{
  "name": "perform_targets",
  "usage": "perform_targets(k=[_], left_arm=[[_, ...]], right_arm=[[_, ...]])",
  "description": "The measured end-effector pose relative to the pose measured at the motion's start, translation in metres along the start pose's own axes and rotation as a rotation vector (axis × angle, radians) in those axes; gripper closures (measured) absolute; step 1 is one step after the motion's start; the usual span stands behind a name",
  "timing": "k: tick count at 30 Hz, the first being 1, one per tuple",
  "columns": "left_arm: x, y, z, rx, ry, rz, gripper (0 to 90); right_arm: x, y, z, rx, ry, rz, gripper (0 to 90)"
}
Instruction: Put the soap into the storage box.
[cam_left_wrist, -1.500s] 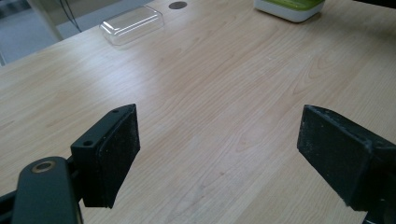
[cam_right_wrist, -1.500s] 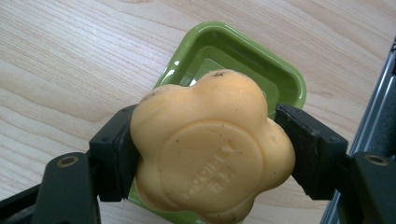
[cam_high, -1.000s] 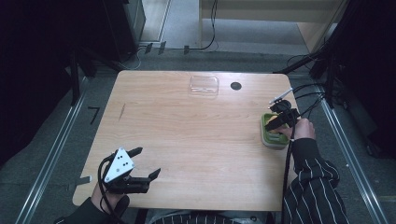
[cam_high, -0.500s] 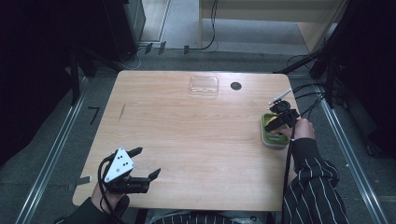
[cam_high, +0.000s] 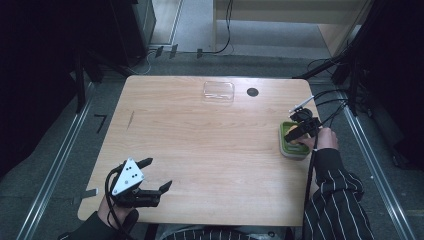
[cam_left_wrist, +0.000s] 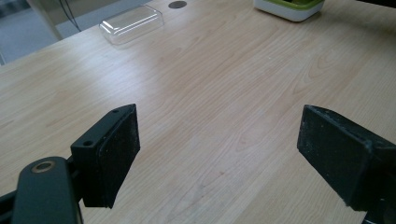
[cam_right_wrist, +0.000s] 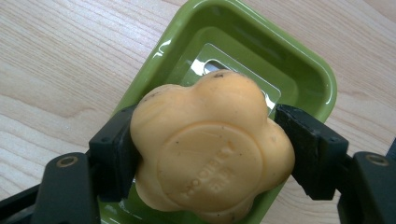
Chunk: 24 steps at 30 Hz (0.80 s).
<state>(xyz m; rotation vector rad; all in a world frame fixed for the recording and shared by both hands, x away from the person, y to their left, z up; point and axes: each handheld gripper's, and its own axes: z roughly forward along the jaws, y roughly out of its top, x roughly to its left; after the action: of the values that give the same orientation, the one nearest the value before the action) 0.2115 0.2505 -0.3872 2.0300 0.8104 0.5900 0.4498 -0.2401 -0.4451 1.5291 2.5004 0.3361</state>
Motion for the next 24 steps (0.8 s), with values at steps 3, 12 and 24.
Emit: perform_targets(k=[3, 12, 24], left_arm=[[0.0002, 0.0000, 0.0000, 0.000, 0.000, 0.000, 13.6], [0.0004, 0.0001, 0.0001, 0.001, -0.001, 0.002, 13.6], [0.0003, 0.0000, -0.0003, 0.001, 0.001, 0.000, 13.6]], right_arm=[[-0.0008, -0.0004, 0.0009, -0.005, 0.002, -0.003, 28.0], [-0.0013, -0.0017, 0.0046, 0.003, 0.000, -0.012, 28.0], [-0.0002, -0.0025, 0.0080, 0.003, -0.011, -0.039, 27.6]])
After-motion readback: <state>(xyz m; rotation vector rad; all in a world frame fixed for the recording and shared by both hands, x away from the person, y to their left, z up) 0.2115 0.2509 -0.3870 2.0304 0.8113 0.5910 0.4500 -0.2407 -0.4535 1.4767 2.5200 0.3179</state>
